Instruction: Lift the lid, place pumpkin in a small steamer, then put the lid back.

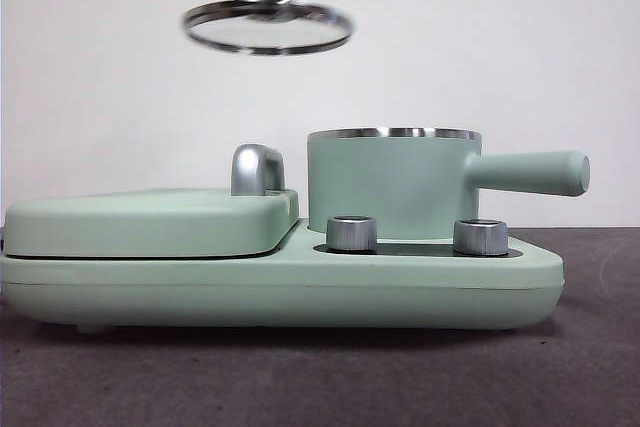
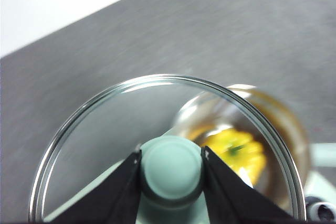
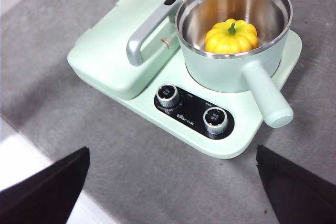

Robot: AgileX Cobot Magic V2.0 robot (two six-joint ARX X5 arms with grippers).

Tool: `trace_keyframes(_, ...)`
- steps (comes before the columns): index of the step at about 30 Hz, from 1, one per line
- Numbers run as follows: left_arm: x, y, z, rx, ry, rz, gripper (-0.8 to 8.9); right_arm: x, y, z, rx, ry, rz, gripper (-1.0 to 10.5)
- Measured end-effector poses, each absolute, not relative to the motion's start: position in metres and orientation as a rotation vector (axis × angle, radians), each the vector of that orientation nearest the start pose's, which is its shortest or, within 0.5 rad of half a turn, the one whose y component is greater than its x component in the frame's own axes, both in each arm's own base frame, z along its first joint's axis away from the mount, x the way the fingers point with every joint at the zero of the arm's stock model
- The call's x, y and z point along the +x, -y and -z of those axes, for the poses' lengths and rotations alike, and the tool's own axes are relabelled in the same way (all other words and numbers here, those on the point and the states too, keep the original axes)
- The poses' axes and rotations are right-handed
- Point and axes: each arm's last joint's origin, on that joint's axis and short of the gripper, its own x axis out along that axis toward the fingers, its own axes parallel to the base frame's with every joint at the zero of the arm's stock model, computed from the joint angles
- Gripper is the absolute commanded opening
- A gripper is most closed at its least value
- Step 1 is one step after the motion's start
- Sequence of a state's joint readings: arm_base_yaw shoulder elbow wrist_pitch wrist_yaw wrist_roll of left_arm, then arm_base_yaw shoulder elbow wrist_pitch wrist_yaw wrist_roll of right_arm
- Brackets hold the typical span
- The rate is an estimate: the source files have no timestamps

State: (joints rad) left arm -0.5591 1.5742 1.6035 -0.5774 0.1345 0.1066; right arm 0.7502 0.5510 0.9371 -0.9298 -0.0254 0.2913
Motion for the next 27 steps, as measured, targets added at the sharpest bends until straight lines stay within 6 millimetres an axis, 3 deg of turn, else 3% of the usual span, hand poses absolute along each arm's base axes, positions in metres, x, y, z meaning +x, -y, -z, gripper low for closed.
trace_keyframes(8, 0.282, 0.226, -0.376, 0.238, -0.461, 0.901, 0.78, 0.062, -0.058, -0.339, 0.113, -0.595, -0.669, 4.9)
trace_keyframes(16, 0.300, 0.253, -0.345, 0.253, -0.488, 0.930, 0.52, 0.062, -0.059, -0.341, 0.123, -0.574, -0.674, 4.9)
trace_keyframes(20, 0.310, 0.261, -0.331, 0.256, -0.498, 0.930, 0.53, 0.062, -0.059, -0.341, 0.124, -0.574, -0.676, 4.9)
trace_keyframes(27, 0.317, 0.267, -0.324, 0.285, -0.454, 0.940, 0.53, 0.062, -0.059, -0.341, 0.127, -0.576, -0.675, 4.9)
